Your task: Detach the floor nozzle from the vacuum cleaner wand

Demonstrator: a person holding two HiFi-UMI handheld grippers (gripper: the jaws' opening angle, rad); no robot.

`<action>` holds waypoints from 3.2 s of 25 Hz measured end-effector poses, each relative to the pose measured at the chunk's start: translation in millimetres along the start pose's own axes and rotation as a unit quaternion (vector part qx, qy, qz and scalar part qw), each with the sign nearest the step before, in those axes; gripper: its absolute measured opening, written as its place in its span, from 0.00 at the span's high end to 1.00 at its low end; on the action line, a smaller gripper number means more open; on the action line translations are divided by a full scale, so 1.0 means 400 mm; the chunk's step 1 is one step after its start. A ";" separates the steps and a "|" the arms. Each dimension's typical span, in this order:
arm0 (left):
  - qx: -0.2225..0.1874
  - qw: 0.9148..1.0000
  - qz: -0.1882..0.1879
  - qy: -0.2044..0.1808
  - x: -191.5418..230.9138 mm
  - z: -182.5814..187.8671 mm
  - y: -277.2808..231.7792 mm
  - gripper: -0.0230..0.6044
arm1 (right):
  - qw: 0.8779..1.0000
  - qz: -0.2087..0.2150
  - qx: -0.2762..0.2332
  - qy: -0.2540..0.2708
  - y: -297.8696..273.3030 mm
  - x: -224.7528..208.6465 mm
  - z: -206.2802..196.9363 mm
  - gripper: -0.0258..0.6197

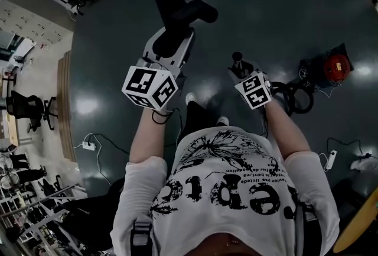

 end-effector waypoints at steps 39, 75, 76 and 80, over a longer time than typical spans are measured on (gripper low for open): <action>0.283 0.947 0.019 0.148 0.791 -1.902 -0.271 0.69 | 0.990 0.029 0.138 -0.005 -1.274 -0.152 -0.862 0.68; 0.437 0.873 0.096 0.195 0.906 -2.836 -0.035 0.61 | 0.944 0.131 0.304 -0.005 -1.801 0.081 -1.589 0.68; 0.447 0.876 0.097 0.153 0.910 -2.841 -0.035 0.60 | 0.943 0.133 0.305 0.006 -1.801 0.084 -1.590 0.68; 0.434 0.896 0.092 0.015 0.907 -2.830 -0.046 0.39 | 0.941 0.143 0.304 0.033 -1.792 0.089 -1.597 0.67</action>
Point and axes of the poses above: the fingertips, and each gripper's own axes: y backward along the fingers, x to its left, z out of its top, the point moved 3 cm from there along y, backward along the fingers, and after that the axes turned 1 degree about -x, right-handed, at the moved point
